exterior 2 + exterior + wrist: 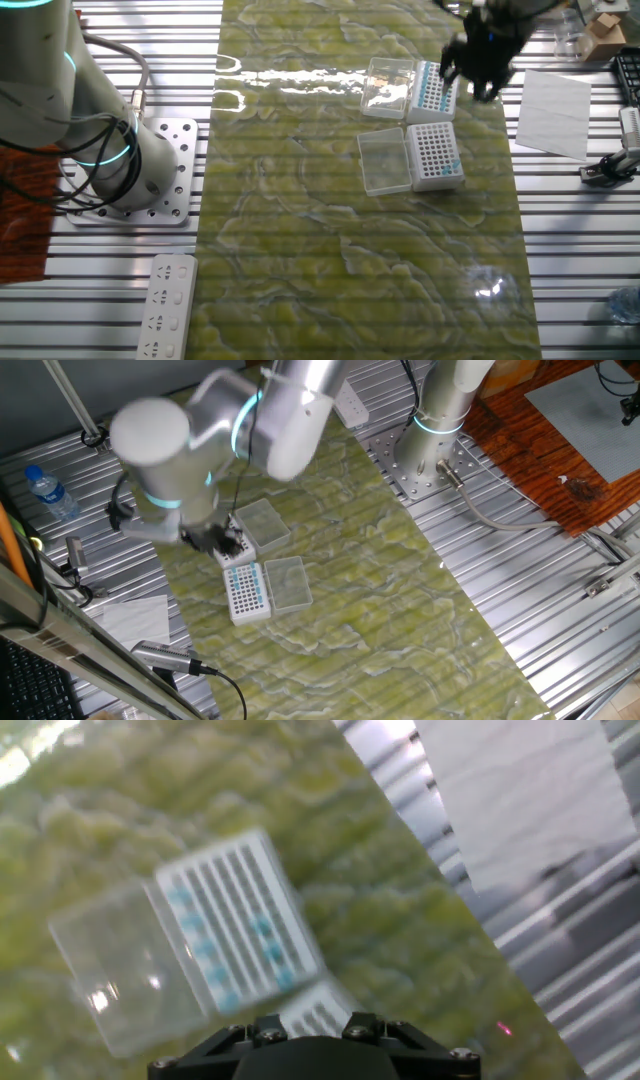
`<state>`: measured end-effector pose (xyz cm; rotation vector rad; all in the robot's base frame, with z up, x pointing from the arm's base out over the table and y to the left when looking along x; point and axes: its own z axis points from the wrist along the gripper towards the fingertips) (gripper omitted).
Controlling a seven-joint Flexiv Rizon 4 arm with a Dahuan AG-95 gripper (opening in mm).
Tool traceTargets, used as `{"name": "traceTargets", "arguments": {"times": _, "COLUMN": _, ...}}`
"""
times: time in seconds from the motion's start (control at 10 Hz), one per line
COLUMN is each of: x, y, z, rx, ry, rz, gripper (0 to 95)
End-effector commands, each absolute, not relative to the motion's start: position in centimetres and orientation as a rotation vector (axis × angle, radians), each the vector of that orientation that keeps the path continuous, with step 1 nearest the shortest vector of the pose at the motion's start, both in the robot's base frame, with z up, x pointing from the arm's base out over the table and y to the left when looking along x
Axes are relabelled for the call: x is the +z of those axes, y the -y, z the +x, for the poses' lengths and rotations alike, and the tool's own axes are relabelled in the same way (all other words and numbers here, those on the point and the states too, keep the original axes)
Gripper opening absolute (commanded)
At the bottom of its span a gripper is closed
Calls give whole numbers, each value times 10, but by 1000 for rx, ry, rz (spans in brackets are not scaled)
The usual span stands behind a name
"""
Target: Transfer all medium pipette tips from one holder to another
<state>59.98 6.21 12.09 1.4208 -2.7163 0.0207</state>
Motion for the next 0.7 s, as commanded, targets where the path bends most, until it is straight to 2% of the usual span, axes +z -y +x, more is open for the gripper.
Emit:
{"name": "traceTargets", "arguments": {"times": 0.1, "x": 111, "y": -37, "z": 598, "rx": 26, "ry": 2712, "rz": 1449, "gripper": 380}}
{"name": "traceTargets", "arguments": {"times": 0.7, "x": 92, "y": -4, "z": 593, "rx": 58, "ry": 2695, "rz": 1531, "gripper": 380}}
